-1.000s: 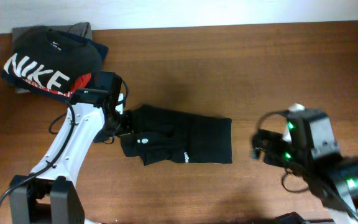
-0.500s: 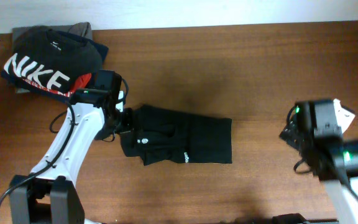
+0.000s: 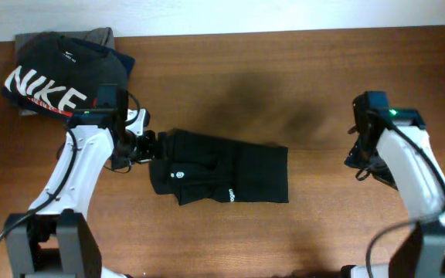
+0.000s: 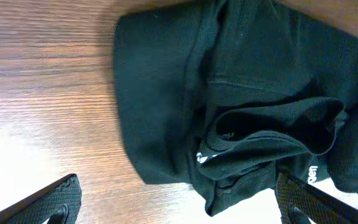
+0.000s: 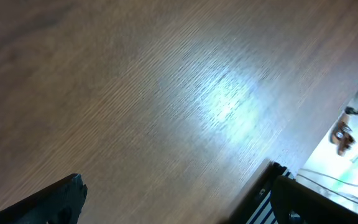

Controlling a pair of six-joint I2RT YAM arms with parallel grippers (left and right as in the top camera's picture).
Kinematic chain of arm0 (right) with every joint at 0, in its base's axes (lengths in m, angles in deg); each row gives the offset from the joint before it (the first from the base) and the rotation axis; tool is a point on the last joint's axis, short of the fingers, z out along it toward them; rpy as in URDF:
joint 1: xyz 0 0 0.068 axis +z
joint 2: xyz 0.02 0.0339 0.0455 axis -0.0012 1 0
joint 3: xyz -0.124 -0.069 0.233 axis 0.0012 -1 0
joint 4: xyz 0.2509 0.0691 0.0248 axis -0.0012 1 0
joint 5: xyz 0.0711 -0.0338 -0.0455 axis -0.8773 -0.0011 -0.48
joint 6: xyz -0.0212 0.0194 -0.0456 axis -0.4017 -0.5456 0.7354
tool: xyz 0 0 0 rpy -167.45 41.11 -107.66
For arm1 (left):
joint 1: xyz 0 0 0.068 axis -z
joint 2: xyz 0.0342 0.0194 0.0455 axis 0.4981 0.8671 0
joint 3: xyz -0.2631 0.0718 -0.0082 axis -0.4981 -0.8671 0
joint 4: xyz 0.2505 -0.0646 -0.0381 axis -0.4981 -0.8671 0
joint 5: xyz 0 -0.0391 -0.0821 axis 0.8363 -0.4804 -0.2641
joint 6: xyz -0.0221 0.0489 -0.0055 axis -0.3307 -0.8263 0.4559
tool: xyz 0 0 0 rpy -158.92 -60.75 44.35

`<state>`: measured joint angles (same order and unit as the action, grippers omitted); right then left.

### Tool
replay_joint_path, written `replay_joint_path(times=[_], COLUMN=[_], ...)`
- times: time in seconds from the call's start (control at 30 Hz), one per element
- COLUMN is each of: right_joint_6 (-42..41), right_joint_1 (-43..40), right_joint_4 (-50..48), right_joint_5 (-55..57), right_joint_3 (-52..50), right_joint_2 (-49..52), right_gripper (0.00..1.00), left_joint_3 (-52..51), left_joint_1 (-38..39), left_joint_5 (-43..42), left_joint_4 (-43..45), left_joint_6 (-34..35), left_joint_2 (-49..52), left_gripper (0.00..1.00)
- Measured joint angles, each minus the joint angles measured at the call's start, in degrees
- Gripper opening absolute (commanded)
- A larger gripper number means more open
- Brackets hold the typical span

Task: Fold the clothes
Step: 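Release the shirt and retract the right gripper to the right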

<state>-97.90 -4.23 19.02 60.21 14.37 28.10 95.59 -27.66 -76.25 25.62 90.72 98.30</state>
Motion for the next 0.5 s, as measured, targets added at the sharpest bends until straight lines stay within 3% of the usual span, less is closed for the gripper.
replay_joint_path(times=[0.27, 0.5], right_joint_6=[0.0, 0.0], right_joint_1=[-0.8, -10.5], right_joint_4=[-1.8, -2.1], right_joint_5=[-0.3, -1.4], right_joint_3=[0.2, 2.5], right_joint_2=[3.4, 1.5], right_gripper=[0.99, 0.99], left_joint_3=[0.0, 0.0], left_joint_1=[0.0, -2.9], left_joint_5=[-1.6, -1.2], left_joint_4=[1.1, 2.0], left_joint_6=[-1.1, -1.2], left_joint_2=[5.9, 8.4], left_gripper=[0.99, 0.98])
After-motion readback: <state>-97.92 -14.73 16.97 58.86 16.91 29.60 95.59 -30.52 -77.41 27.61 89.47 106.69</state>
